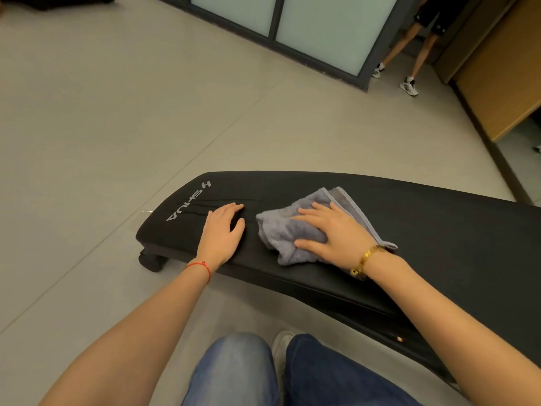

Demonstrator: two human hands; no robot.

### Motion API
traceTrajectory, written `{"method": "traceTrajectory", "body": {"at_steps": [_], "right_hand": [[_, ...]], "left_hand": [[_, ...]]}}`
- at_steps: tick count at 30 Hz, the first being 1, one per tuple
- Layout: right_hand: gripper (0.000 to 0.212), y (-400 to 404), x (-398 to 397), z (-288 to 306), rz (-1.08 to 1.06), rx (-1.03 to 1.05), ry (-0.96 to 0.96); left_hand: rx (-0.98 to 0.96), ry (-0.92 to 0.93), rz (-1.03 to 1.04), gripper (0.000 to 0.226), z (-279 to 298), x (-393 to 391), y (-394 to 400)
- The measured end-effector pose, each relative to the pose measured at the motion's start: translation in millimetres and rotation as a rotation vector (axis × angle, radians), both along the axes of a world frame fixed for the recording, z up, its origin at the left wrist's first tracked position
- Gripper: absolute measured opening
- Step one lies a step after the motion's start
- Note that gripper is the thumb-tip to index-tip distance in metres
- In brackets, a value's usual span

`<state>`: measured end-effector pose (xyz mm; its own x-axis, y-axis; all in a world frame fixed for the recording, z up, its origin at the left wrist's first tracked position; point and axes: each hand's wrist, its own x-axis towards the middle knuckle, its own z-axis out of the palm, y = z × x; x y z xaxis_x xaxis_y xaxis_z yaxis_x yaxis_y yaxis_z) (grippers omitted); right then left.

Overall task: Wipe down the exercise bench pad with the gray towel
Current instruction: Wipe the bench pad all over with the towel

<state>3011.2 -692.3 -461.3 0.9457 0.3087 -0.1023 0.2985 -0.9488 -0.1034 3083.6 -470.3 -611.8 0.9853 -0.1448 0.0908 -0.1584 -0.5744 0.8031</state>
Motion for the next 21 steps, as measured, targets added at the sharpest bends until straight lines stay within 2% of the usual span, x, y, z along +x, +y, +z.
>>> {"method": "traceTrajectory", "body": {"at_steps": [4,8,11,13,17,21], "right_hand": [[0.067,-36,-23,19,-0.062,0.046,0.001],[0.056,-76,17,28,-0.236,-0.021,-0.106],[0.055,-71,48,20,-0.325,-0.122,-0.094],[0.055,-53,50,13,-0.291,-0.141,-0.075],[0.053,-15,8,10,-0.077,-0.047,-0.055],[0.064,-14,-25,13,0.007,0.03,0.02]], "left_hand": [[0.027,0.017,-0.011,0.043,6,-3,-2],[-0.001,0.039,-0.02,0.044,11,-8,-9],[-0.009,0.025,-0.006,0.044,12,-12,-13],[-0.019,0.003,0.013,0.042,12,-13,-14],[-0.042,-0.036,0.046,0.039,11,-14,-15],[-0.039,-0.05,0.049,0.039,12,-16,-15]]}}
